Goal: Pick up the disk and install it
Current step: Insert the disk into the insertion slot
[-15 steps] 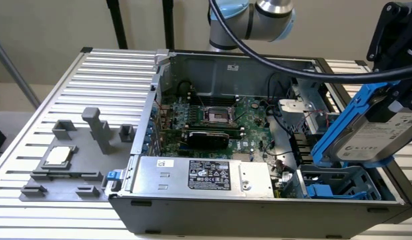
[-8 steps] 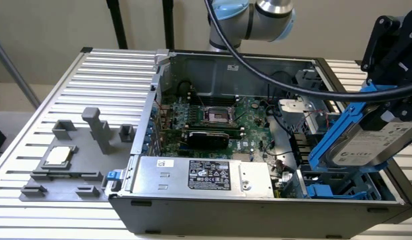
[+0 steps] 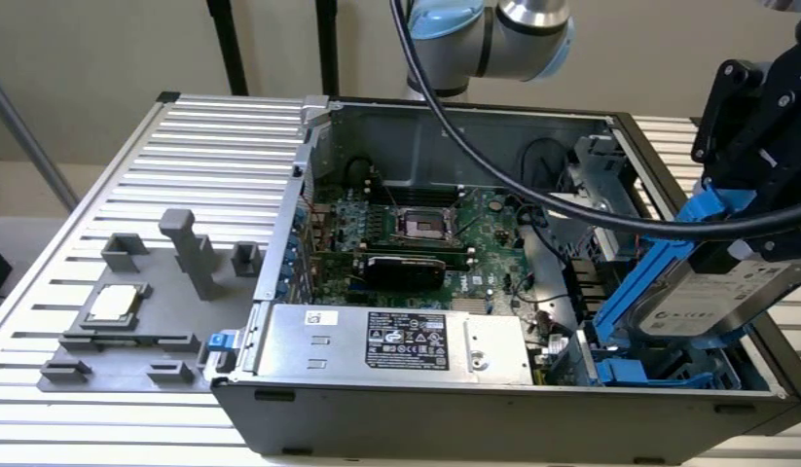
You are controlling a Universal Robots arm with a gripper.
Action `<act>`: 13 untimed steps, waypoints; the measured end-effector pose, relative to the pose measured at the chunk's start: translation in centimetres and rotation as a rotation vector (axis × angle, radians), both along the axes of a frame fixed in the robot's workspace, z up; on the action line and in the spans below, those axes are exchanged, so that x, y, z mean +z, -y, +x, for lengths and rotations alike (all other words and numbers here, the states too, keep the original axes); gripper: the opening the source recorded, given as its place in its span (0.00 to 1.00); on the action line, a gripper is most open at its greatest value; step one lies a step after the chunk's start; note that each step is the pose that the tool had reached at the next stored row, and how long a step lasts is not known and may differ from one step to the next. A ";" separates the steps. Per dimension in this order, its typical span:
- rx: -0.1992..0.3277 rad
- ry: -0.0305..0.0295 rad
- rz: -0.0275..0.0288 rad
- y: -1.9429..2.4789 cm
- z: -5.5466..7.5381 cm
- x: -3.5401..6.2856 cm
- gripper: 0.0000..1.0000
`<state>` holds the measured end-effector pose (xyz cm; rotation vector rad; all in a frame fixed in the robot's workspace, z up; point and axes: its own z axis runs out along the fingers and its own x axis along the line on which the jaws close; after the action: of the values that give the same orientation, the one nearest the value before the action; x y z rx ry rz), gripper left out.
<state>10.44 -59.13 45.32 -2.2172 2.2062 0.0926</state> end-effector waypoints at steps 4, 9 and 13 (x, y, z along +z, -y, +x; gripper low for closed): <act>0.000 -0.0045 -0.0001 0.09 0.0 -0.51 0.33; 0.000 -0.0061 0.0000 0.10 0.1 -0.70 0.33; 0.000 -0.0073 -0.0001 0.10 0.3 -0.90 0.33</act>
<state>10.72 -59.23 44.42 -2.2206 2.2099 0.1007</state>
